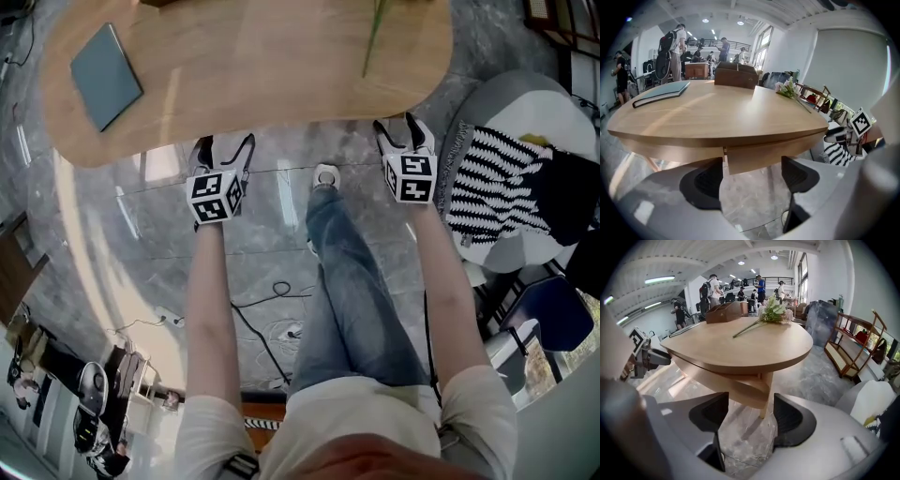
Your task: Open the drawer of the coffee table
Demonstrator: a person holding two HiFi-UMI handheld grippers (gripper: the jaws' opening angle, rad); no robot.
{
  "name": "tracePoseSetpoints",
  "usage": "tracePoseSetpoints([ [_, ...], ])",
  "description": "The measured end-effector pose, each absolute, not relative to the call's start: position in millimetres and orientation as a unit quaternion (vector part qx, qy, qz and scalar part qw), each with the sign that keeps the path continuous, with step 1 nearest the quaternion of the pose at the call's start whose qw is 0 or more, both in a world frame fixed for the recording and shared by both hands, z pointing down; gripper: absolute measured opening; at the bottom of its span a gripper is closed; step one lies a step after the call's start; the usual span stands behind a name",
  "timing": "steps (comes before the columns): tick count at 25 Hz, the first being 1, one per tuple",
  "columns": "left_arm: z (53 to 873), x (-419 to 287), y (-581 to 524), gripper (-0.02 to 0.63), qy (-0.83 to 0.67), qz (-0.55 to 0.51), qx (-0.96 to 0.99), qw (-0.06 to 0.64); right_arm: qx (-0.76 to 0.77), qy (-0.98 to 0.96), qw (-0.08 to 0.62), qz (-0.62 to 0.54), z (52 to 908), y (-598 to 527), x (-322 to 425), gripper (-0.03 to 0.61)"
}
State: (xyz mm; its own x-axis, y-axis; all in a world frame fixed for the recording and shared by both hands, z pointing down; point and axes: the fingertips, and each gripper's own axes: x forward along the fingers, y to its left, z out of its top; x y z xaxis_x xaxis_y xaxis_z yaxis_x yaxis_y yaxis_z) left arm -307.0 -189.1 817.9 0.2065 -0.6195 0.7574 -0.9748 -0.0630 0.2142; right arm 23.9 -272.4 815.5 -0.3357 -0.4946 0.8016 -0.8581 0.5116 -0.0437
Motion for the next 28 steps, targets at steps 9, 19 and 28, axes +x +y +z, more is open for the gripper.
tracePoseSetpoints([
  [9, 820, -304, -206, 0.390, -0.576, 0.255, 0.684, 0.368, 0.402, -0.796, 0.382, 0.244, 821, -281, 16, 0.281],
  [19, 821, -305, -206, 0.390, -0.580, 0.261, 0.669, 0.385, 0.421, -0.784, 0.375, 0.258, 820, -280, 16, 0.275],
  [28, 821, -298, -175, 0.390, -0.578, 0.269, 0.660, 0.399, 0.423, -0.776, 0.383, 0.270, 821, -249, 24, 0.273],
])
